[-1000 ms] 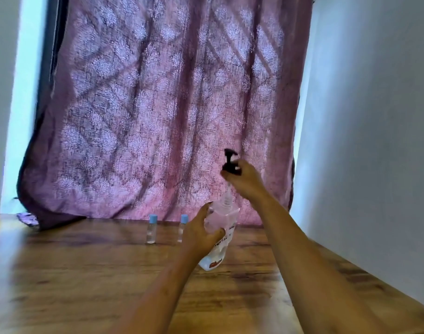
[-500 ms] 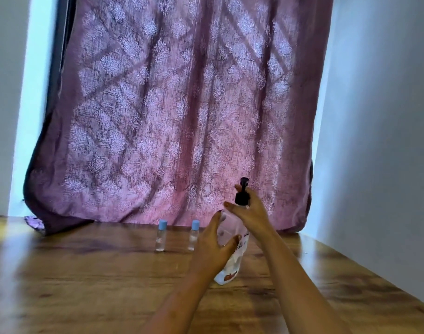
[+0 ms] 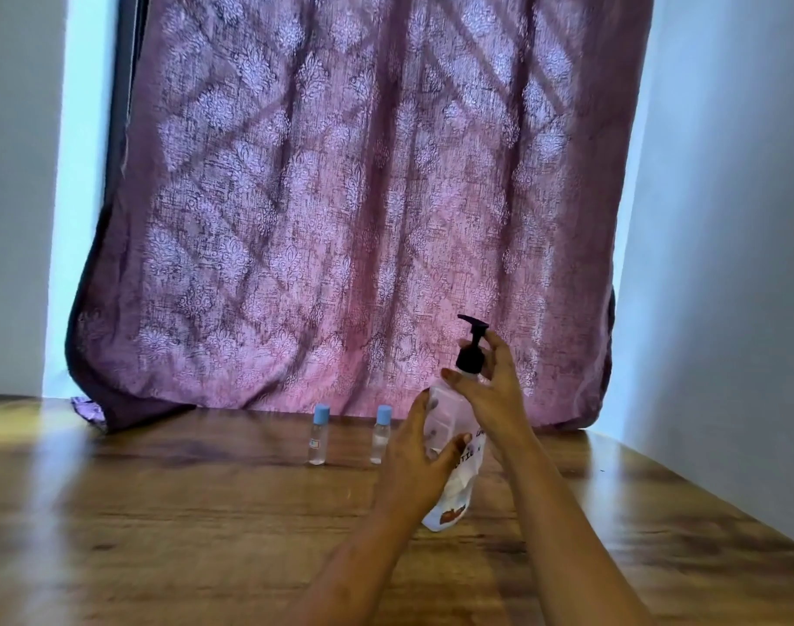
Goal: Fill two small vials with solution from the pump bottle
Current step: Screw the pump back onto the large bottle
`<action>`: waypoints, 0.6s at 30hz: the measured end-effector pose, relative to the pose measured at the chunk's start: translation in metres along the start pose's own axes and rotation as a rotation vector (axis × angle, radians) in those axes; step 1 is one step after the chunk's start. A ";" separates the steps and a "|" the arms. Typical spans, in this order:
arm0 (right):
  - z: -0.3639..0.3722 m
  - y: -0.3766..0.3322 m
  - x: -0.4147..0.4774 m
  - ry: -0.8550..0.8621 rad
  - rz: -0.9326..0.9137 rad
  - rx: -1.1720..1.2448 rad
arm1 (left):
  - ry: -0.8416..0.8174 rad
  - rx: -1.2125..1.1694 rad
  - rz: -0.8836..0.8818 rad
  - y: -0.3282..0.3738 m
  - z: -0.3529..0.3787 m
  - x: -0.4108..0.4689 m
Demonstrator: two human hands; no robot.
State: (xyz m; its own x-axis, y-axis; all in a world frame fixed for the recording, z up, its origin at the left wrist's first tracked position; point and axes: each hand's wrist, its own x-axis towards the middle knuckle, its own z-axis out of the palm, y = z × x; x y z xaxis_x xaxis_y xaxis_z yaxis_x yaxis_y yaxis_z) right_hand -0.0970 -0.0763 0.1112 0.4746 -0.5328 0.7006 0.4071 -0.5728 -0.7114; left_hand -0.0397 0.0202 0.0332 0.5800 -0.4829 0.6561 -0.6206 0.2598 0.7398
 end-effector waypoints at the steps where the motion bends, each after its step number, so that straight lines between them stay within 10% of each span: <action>1: 0.000 0.001 0.000 0.002 -0.006 0.010 | 0.003 0.014 0.001 -0.001 0.000 -0.001; 11: -0.002 0.001 -0.007 0.200 -0.071 -0.013 | 0.012 0.074 0.013 0.003 0.001 -0.005; 18: -0.001 0.001 -0.002 0.038 -0.025 0.022 | 0.014 0.060 0.016 0.002 0.002 -0.007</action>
State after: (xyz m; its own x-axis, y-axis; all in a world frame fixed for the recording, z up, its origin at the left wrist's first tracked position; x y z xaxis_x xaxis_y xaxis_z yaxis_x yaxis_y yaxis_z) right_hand -0.0986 -0.0767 0.1088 0.4346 -0.5420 0.7192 0.4357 -0.5724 -0.6947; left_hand -0.0456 0.0226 0.0298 0.5766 -0.4670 0.6704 -0.6603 0.2170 0.7190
